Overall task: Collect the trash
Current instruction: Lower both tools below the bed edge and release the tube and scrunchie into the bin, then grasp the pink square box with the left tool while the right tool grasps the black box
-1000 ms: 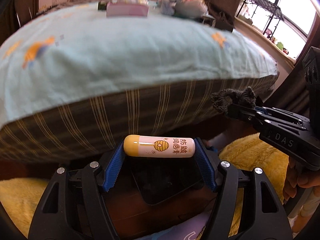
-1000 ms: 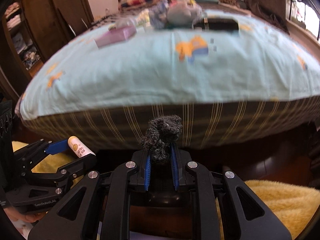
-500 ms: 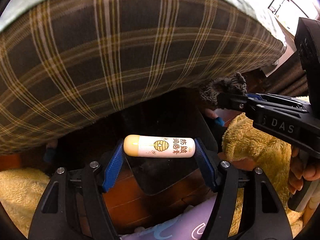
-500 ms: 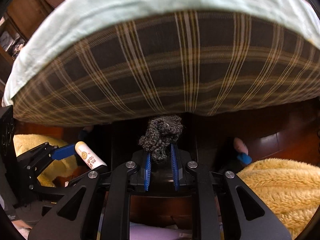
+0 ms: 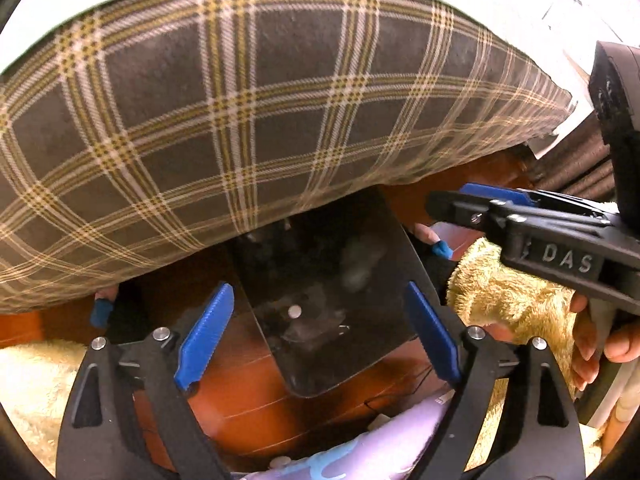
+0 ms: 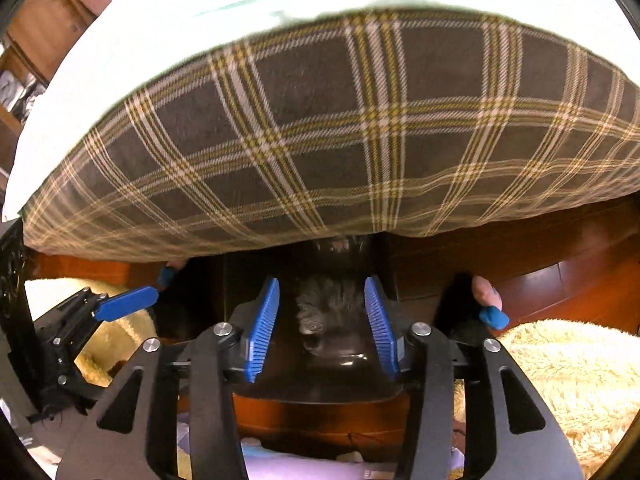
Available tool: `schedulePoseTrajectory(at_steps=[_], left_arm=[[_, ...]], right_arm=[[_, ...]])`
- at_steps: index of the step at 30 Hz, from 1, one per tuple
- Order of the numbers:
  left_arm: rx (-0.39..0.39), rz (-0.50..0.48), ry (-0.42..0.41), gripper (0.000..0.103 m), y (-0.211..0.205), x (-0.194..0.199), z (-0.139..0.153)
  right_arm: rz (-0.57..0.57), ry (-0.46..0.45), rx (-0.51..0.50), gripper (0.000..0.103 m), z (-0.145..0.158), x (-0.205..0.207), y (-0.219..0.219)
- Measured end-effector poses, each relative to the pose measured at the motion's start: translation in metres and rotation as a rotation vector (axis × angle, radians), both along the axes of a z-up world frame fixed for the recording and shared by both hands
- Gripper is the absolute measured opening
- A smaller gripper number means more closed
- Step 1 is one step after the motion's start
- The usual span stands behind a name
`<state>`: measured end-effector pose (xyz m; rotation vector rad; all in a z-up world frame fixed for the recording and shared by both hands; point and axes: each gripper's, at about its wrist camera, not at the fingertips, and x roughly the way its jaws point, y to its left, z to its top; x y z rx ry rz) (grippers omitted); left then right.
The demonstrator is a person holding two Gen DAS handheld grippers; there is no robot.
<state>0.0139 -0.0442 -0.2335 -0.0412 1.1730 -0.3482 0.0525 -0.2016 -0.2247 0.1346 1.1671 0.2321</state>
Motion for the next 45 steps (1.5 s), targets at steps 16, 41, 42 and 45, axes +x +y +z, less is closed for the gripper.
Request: schedulePoseTrajectory(at_steps=[16,41,42,45], left_arm=[[0.011,0.102,-0.231,0.089,0.039,0.007,0.113],[0.07,0.213,-0.358,0.095,0.029,0.124,0.155],[0.073,0.212,-0.358,0.095,0.028,0.129,0.155],[0.088,0.219,-0.353,0.095,0.026,0.142,0.152]], right_arm=[[-0.1,-0.35,-0.027,0.099,0.128,0.002,-0.04],[-0.216,-0.421,-0.211,0.1,0.145,0.127,-0.039],[-0.216,-0.416,-0.215,0.1,0.144,0.129,-0.039],[-0.229,-0.407,-0.242,0.1,0.139,0.137,-0.039]])
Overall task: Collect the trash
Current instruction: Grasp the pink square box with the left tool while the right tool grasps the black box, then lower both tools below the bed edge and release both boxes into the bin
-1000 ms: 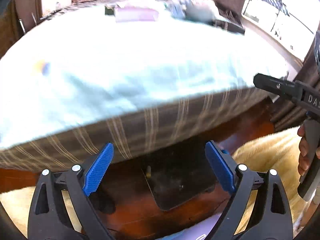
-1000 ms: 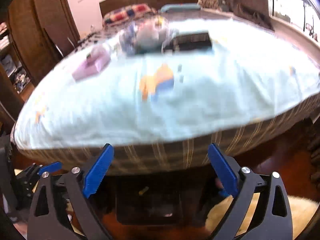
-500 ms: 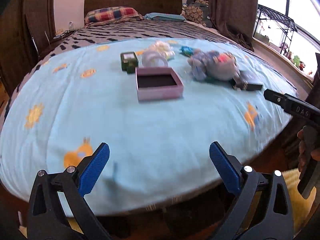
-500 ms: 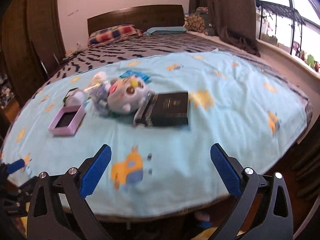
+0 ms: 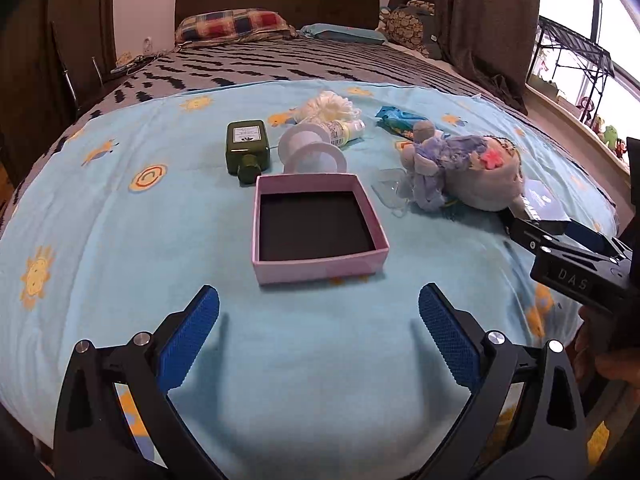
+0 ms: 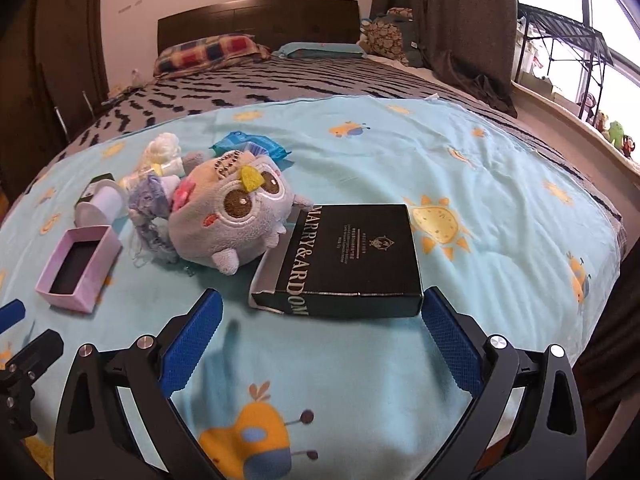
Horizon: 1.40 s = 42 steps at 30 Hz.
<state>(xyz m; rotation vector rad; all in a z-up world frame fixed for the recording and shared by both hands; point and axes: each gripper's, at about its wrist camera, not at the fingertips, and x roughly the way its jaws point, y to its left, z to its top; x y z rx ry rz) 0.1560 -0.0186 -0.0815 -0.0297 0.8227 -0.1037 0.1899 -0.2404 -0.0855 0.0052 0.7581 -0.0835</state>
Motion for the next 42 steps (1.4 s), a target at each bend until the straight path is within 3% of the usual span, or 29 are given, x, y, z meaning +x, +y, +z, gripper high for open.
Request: schedulePoseTrajectory(at_steps=[17,21,23,42], left_arm=[[0.049,0.001,0.023,0.094,-0.006,0.048,-0.015],[0.061,-0.005,0.02,0.081,-0.007,0.047,-0.014],[0.065,-0.017,0.021,0.076,-0.008,0.045,-0.013],[0.06,-0.083,0.011,0.075,-0.017,-0.033,-0.01]], right_arm=[[0.007,-0.002,-0.02,0.098,-0.012,0.02,-0.005],[0.018,-0.004,-0.004,0.092,-0.01,0.016,-0.009],[0.029,-0.002,0.002,0.091,-0.009,0.013,-0.011],[0.072,0.006,0.081,0.089,-0.003,-0.061,-0.019]])
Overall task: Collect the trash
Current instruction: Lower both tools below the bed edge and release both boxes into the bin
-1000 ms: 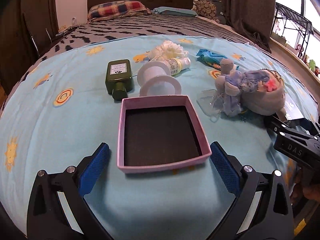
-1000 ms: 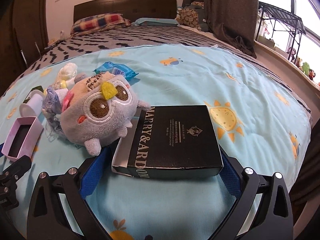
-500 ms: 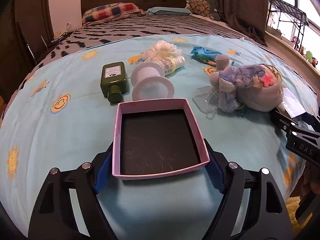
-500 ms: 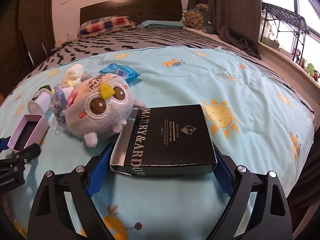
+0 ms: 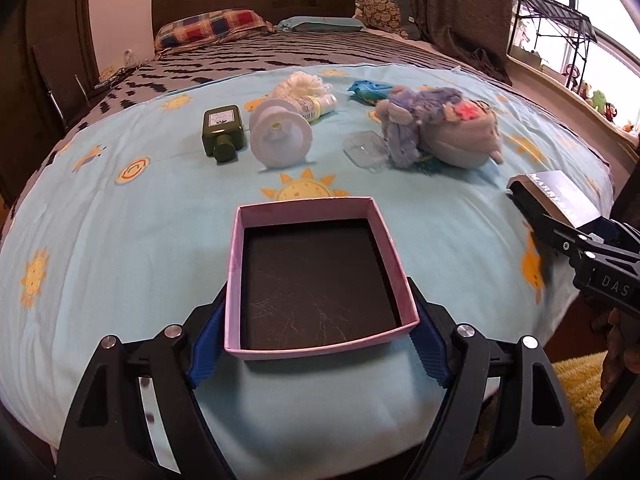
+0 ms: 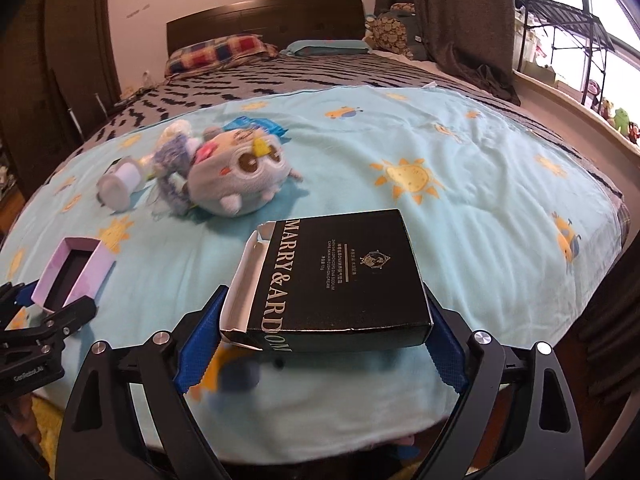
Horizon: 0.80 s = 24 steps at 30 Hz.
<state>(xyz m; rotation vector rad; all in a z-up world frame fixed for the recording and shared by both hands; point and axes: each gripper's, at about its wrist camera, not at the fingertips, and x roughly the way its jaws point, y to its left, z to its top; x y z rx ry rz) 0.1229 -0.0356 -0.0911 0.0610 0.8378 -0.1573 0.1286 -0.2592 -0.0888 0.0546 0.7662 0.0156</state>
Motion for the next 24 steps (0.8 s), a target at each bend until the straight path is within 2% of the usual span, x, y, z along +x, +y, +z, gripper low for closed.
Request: schedulePoseTrajectory(at_steps=[14,19,24], left_arm=[[-0.055,-0.011,-0.034,0.075,0.007,-0.077,0.003],[-0.049,-0.02,-0.041,0.075,0.007,-0.106,-0.001],[-0.055,-0.042,0.004,0.075,0.007,-0.126,-0.018]], right_arm=[[0.091,-0.025,0.053,0.089,0.007,-0.065,0.021],[0.116,0.001,0.066,0.089,0.002,-0.093,0.023],[0.132,0.054,0.073,0.089,-0.012,-0.114,0.025]])
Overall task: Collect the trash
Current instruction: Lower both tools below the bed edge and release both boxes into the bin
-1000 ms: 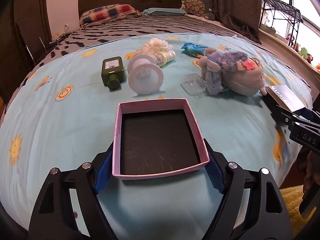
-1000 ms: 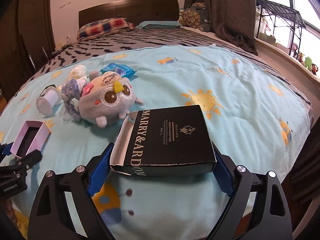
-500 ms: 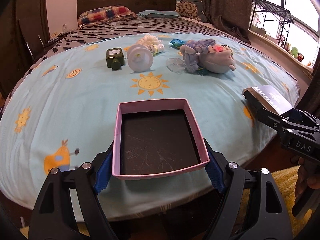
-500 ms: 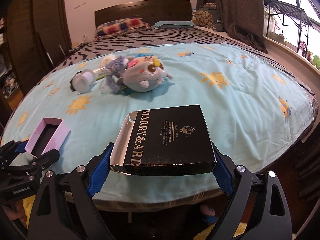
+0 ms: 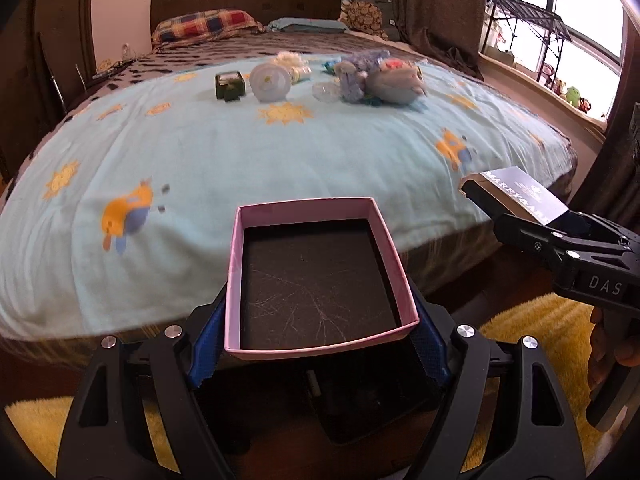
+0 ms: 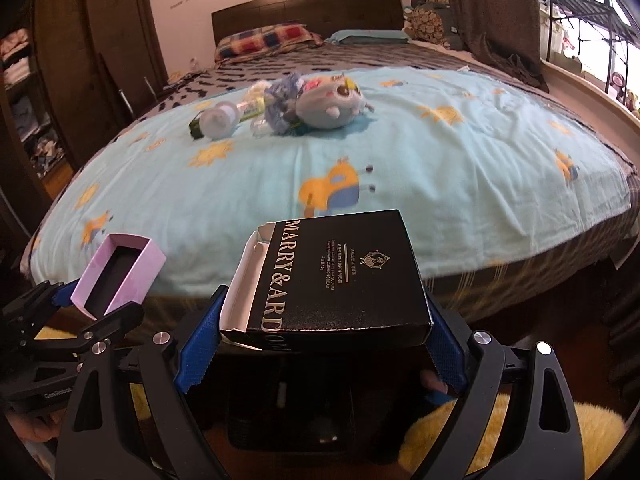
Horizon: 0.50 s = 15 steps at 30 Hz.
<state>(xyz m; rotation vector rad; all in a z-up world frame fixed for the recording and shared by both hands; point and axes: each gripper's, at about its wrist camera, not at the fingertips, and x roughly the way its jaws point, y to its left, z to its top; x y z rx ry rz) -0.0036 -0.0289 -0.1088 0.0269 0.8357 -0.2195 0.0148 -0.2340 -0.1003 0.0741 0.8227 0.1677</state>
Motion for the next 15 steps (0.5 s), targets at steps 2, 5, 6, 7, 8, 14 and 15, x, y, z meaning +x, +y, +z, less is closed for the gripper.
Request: schedulePoseTrajectory(at_steps=[2,5,6,7,8,14,15], left_arm=[[0.003,-0.012,0.024,0.075,-0.002,-0.006,-0.009],[0.025,-0.036,0.071,0.075,-0.008,-0.016,-0.03],[0.026,-0.04,0.083,0.075,-0.01,-0.017,-0.034],[0.027,-0.045,0.099,0.075,-0.011,-0.018,-0.041],[0.028,-0.047,0.109,0.075,-0.011,-0.019,-0.045],[0.048,-0.05,0.191,0.075,-0.012,-0.012,-0.076],[0.048,-0.05,0.209,0.075,-0.011,-0.009,-0.082]], right_arm=[[0.004,0.026,0.007,0.089,-0.007,-0.006,0.0],[0.013,0.062,-0.005,0.089,-0.021,-0.014,0.003],[0.016,0.077,-0.01,0.089,-0.027,-0.017,0.004],[0.02,0.091,-0.01,0.089,-0.033,-0.018,0.005],[0.023,0.103,-0.011,0.089,-0.038,-0.019,0.005],[0.02,0.196,0.013,0.089,-0.076,-0.015,0.007],[0.016,0.21,0.022,0.089,-0.081,-0.014,0.007]])
